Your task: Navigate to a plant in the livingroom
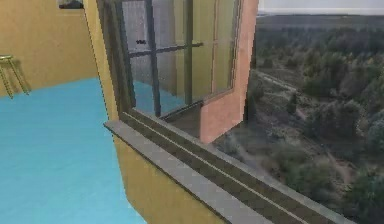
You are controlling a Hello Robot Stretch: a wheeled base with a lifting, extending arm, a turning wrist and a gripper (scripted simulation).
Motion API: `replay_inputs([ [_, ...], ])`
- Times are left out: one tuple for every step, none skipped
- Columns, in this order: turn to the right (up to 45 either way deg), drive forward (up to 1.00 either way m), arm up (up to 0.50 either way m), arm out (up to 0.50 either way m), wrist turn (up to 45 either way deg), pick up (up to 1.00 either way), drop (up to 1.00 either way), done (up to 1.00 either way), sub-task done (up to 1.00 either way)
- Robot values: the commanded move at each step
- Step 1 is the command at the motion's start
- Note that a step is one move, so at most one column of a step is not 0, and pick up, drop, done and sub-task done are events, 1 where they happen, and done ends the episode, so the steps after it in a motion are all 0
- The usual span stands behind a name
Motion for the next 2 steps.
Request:
replay_inputs([
  [-45.0, 0.00, 0.00, 0.00, 0.0, 0.00, 0.00, 0.00, 0.00],
  [0.0, 1.00, 0.00, 0.00, 0.0, 0.00, 0.00, 0.00, 0.00],
])
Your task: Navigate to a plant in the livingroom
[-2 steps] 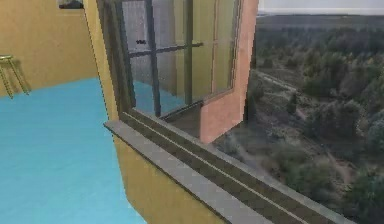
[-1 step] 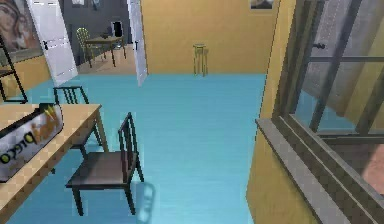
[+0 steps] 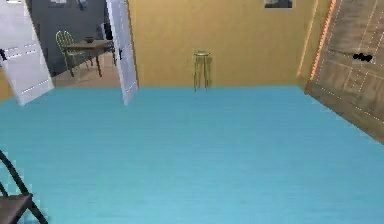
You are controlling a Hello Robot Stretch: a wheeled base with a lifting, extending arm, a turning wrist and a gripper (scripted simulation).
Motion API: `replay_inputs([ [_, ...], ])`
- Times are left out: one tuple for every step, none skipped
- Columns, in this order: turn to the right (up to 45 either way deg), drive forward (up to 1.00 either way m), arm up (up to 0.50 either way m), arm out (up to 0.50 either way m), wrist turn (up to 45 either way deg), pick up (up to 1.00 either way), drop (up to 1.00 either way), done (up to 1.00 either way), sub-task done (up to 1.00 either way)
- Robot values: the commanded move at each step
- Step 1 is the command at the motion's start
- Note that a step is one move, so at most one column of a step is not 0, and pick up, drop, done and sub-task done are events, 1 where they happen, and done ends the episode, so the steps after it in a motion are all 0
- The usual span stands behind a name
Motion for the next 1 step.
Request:
replay_inputs([
  [0.0, 0.65, 0.00, 0.00, 0.0, 0.00, 0.00, 0.00, 0.00],
])
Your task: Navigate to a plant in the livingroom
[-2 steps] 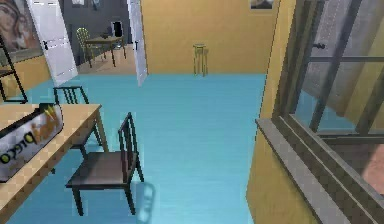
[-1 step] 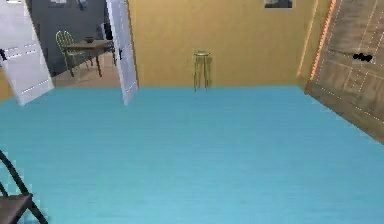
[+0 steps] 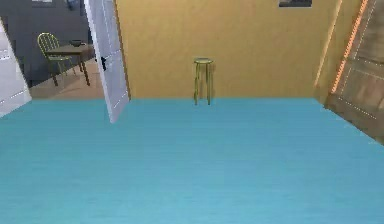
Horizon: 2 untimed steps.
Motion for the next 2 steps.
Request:
replay_inputs([
  [-33.0, 0.00, 0.00, 0.00, 0.0, 0.00, 0.00, 0.00, 0.00],
  [0.0, 1.00, 0.00, 0.00, 0.0, 0.00, 0.00, 0.00, 0.00],
])
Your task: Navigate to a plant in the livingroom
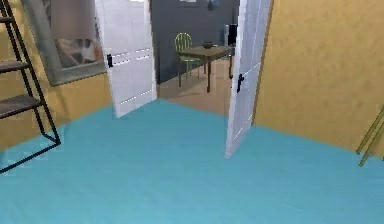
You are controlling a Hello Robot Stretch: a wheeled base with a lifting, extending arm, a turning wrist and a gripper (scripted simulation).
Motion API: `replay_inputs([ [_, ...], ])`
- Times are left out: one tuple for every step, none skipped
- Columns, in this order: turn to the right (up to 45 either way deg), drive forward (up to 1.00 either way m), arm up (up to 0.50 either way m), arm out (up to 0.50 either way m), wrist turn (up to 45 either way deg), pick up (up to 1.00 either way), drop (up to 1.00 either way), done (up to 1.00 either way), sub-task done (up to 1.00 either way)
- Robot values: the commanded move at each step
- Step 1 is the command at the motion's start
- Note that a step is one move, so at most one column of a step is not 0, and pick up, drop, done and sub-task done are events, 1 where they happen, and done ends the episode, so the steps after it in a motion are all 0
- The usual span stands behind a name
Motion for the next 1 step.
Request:
replay_inputs([
  [-3.0, 0.00, 0.00, 0.00, 0.0, 0.00, 0.00, 0.00, 0.00],
])
